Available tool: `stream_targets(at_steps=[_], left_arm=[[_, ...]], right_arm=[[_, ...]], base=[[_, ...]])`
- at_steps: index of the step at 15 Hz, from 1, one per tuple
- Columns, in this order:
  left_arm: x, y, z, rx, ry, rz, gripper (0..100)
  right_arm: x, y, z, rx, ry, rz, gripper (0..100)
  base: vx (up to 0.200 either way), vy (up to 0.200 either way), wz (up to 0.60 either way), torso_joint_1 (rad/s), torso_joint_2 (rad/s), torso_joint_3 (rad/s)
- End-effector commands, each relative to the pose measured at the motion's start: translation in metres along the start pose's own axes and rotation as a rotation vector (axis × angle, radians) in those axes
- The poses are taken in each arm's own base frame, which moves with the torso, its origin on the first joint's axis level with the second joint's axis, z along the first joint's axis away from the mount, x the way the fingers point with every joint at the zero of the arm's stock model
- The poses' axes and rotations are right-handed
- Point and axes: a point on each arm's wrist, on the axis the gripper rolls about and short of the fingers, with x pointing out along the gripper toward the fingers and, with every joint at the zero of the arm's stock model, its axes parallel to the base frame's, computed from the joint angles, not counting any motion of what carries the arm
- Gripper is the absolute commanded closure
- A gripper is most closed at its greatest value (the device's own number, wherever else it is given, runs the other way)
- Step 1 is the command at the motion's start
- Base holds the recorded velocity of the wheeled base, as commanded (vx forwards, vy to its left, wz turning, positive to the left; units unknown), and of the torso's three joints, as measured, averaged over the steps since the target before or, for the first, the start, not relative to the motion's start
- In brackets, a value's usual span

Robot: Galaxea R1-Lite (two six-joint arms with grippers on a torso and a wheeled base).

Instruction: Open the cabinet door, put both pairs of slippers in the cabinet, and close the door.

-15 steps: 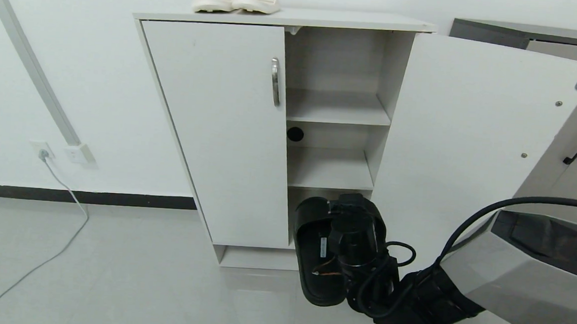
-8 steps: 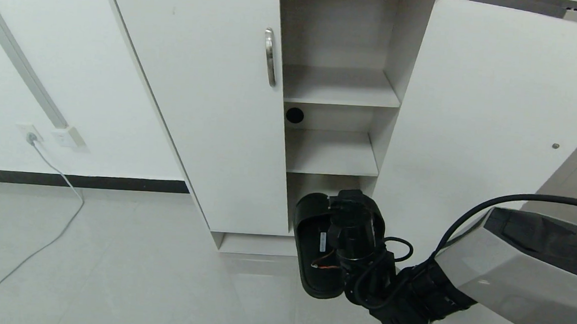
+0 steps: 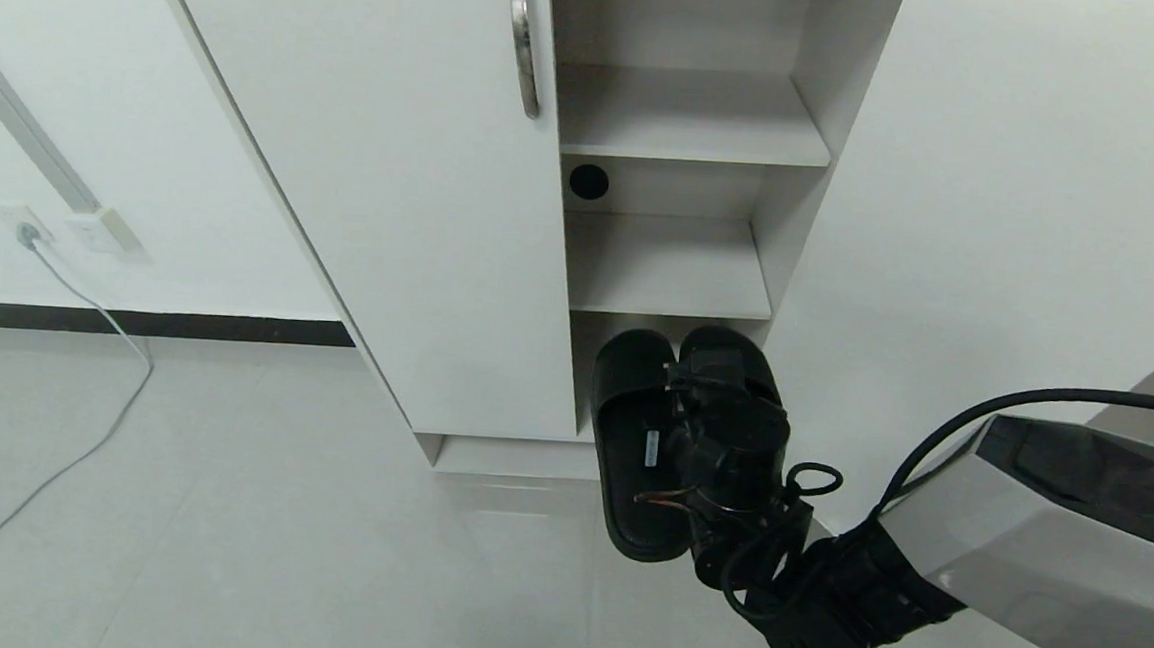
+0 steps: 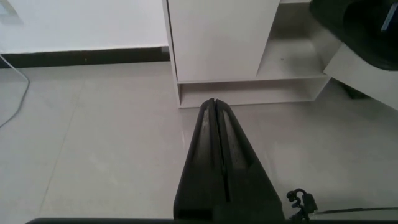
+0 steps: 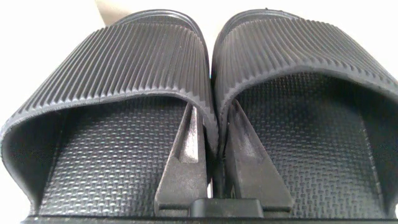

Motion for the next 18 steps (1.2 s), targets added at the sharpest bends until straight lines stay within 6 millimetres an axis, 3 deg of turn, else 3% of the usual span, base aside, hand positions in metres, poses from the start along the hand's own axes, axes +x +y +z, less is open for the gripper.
stream_targets(at_steps=[1, 5, 12, 18], left_arm=[[0.000, 0.000, 0.000, 0.000, 0.001, 0.001, 100], [0.000, 0.000, 0.000, 0.000, 0.001, 0.001, 100], [0.000, 0.000, 0.000, 0.000, 0.001, 0.000, 100], [0.000, 0.000, 0.000, 0.000, 0.001, 0.000, 100]], right_arm=[[-0.004, -0.003, -0.005, -0.053, -0.046, -0.001, 100], [-0.002, -0.001, 0.001, -0.034, -0.068, 0.001, 100], [-0.001, -0.001, 0.006, -0.021, -0.083, -0.003, 100], [0.002, -0.004, 0.008, -0.017, -0.088, -0.012, 100]], base=[[0.000, 0.000, 0.00, 0.002, 0.00, -0.193], [0.000, 0.000, 0.00, 0.001, 0.00, -0.181], [0.000, 0.000, 0.00, 0.000, 0.00, 0.000], [0.200, 0.000, 0.00, -0.004, 0.00, 0.004]])
